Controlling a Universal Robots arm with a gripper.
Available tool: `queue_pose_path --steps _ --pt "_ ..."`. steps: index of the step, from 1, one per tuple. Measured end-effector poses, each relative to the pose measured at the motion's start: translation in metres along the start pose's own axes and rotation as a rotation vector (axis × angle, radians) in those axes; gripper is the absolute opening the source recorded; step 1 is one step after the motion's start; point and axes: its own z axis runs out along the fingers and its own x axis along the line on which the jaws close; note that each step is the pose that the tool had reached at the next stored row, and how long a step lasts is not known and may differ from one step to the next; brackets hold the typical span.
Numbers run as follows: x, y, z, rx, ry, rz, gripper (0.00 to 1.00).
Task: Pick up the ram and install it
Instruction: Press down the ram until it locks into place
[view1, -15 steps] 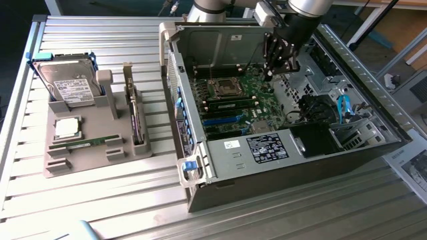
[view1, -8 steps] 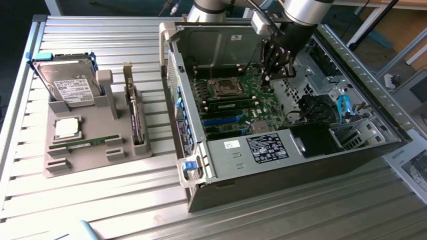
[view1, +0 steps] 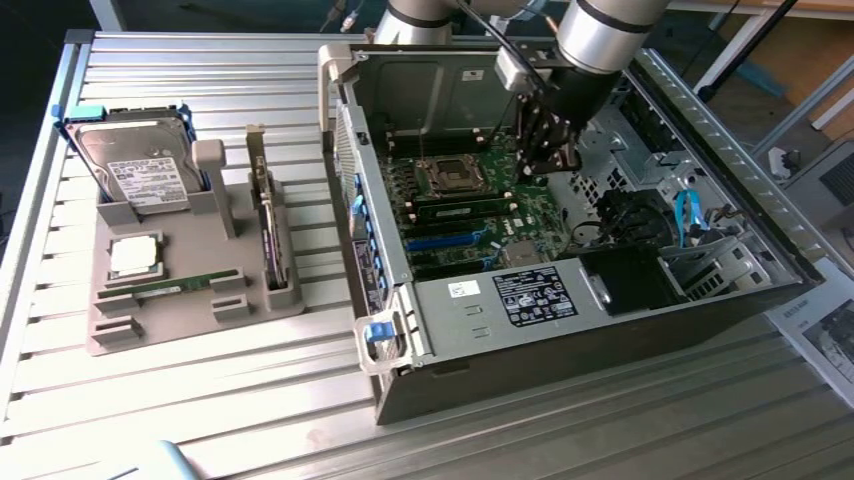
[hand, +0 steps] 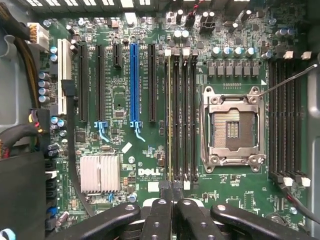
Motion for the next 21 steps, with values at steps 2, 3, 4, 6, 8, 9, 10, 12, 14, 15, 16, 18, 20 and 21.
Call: queue_pose_path --steps 2,3,4,6,8,9,10,12,14,15,16,18,20,21 --pt "0.000 -0.0004 0.0084 0.0000 -0.0001 0.000 0.11" --pt "0.000 -0.0005 0.0120 0.0000 -0.0002 0.000 0.11" --pt "0.000 -0.0007 0.0154 0.0000 -0.0002 0.000 0.11" --pt "0.000 -0.0009 0.0196 -0.0001 0.0000 0.000 0.11" --pt "0.000 -0.0010 0.0218 -0.0001 0.0000 0.000 0.11" --pt "0.000 -0.0010 0.0218 -0.0001 0.0001 0.000 0.11" --pt "0.000 -0.0011 0.0218 0.0000 0.0001 0.000 0.11" --pt "0.000 -0.0021 0.0219 0.0000 -0.0001 0.000 0.11" --pt "0.000 -0.0035 0.0218 0.0000 0.0000 0.000 0.11" --pt "0.000 -0.0035 0.0218 0.0000 0.0000 0.000 0.11" --pt "0.000 -0.0035 0.0218 -0.0001 0.0000 0.000 0.11" --pt "0.000 -0.0036 0.0251 -0.0001 -0.0001 0.000 0.11" --pt "0.000 -0.0039 0.0314 -0.0001 -0.0002 0.000 0.11" --pt "0.000 -0.0039 0.0323 -0.0001 0.0001 0.000 0.11"
